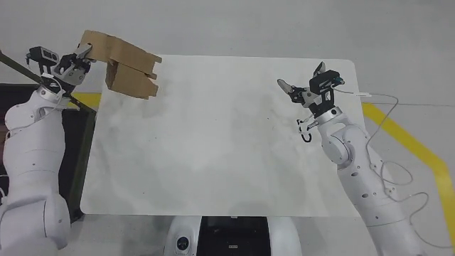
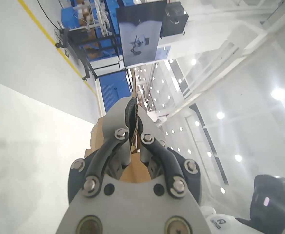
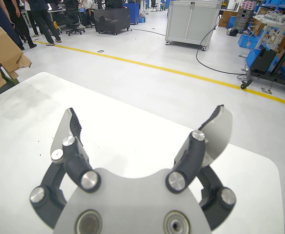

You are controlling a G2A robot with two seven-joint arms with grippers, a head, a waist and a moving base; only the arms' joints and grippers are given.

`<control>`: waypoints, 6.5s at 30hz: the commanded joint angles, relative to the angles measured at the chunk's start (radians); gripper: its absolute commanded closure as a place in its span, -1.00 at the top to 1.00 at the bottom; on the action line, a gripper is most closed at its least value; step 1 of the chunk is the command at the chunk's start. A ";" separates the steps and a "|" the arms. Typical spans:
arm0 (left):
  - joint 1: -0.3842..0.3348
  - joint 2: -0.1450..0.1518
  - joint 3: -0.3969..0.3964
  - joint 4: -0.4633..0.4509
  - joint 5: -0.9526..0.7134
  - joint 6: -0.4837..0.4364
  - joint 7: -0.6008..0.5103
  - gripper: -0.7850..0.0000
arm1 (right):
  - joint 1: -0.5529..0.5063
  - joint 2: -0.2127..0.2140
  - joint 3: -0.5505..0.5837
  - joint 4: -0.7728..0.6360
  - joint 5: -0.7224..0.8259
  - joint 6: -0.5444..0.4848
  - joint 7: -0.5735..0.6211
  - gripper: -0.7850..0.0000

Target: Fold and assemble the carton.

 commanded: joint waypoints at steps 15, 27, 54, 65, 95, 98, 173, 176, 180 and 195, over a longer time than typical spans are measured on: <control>0.074 -0.061 0.270 -0.380 -0.018 0.129 -0.005 -1.00 | 0.000 0.000 0.000 0.000 0.000 0.000 0.000 1.00; 0.045 -0.080 0.346 -0.366 -0.028 0.138 -0.009 -1.00 | 0.000 0.000 0.000 0.000 0.000 0.000 0.000 1.00; 0.019 -0.097 0.392 -0.258 -0.086 0.201 -0.078 -1.00 | 0.134 -0.031 -0.161 0.111 1.105 -0.398 0.737 1.00; -0.011 -0.114 0.434 -0.246 -0.118 0.207 -0.122 -1.00 | 0.160 -0.037 -0.180 0.137 1.162 -0.367 0.769 1.00; -0.041 -0.136 0.469 -0.205 -0.164 0.261 -0.202 -1.00 | 0.267 -0.094 -0.323 0.291 1.542 -0.456 0.997 -1.00; -0.043 -0.137 0.469 -0.201 -0.164 0.263 -0.204 -1.00 | 0.272 -0.094 -0.323 0.299 1.552 -0.450 1.019 -1.00; 0.123 -0.143 0.468 -0.497 0.136 0.089 0.199 -1.00 | 0.053 -0.165 -0.274 -0.008 1.264 0.007 0.173 -0.92; 0.126 -0.144 0.468 -0.502 0.141 0.091 0.204 -1.00 | 0.044 -0.166 -0.263 -0.017 1.263 -0.007 0.168 0.07; 0.128 -0.143 0.461 -0.514 0.128 0.103 0.197 -1.00 | 0.034 -0.167 -0.245 -0.021 1.271 -0.014 0.184 1.00; 0.046 -0.079 0.342 -0.486 0.260 0.178 -0.300 -1.00 | 0.067 -0.134 -0.110 0.077 1.485 -0.082 0.723 1.00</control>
